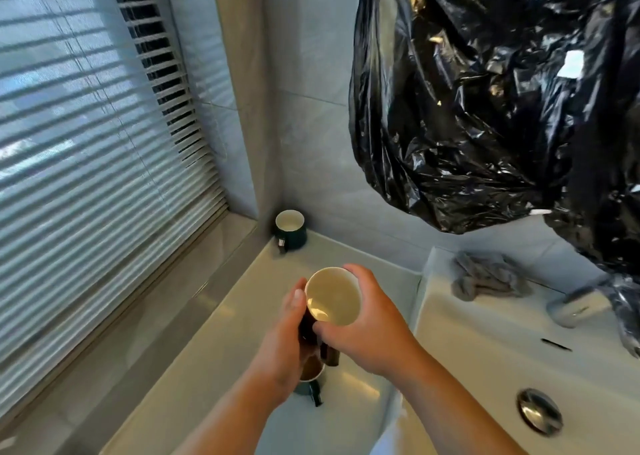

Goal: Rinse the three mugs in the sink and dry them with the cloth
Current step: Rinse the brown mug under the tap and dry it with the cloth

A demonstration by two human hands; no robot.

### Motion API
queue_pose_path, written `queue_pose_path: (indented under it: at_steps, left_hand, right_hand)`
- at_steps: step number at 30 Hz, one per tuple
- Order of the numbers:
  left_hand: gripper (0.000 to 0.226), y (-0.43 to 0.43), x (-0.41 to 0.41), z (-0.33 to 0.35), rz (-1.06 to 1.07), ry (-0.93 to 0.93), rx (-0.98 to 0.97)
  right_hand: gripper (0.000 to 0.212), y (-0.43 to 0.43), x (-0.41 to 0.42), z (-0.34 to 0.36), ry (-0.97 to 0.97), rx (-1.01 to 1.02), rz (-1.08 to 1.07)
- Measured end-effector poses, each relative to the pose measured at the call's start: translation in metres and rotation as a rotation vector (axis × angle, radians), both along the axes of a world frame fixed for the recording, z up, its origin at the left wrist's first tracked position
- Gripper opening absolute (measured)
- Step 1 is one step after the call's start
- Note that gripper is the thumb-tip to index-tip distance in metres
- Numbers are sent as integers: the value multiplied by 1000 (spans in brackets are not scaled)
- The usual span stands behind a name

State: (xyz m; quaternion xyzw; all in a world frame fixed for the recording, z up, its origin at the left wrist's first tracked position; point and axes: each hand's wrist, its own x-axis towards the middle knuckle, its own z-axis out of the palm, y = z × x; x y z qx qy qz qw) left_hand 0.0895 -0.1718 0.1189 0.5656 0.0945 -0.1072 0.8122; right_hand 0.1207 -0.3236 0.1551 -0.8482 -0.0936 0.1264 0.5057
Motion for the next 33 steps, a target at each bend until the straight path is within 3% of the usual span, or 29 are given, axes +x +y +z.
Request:
queue_pose_path:
  at_steps: [3,5,8,10,11,14,18,24,33]
  left_hand:
    - [60,24,32,-18,60,88,-8]
    - [57,44,59,-33,58,92,87]
    - [39,81,105,-74,17,47,558]
    - [58,107,132,-110,-17,17,992]
    - [69,116,142,-128,-57,-10,1121]
    - [87,131,168,-175,-206,-74,1279]
    - [90,138,180,-207,-350,-106,1504]
    - [86,137,182,-216,-324,-133,1569]
    - [86,136,180,-211,-351,-127,1590]
  right_hand:
    - [77,23,27,-15,1,-16,-80]
    - [75,36,49,-28,19,-24,-131]
    - [76,51,85,-53,45,-62,-206]
    - [72,57,109,-74,52,-78,-249]
    - [70,60,120,-84,60,-83,-267]
    - [74,68,148,-113,90,-91,-318]
    - [86,77,177,-144,110,-122,-378]
    - [73,88,210,-170,126,-126,-458]
    - [94,95,246,-191,141,-213,-487]
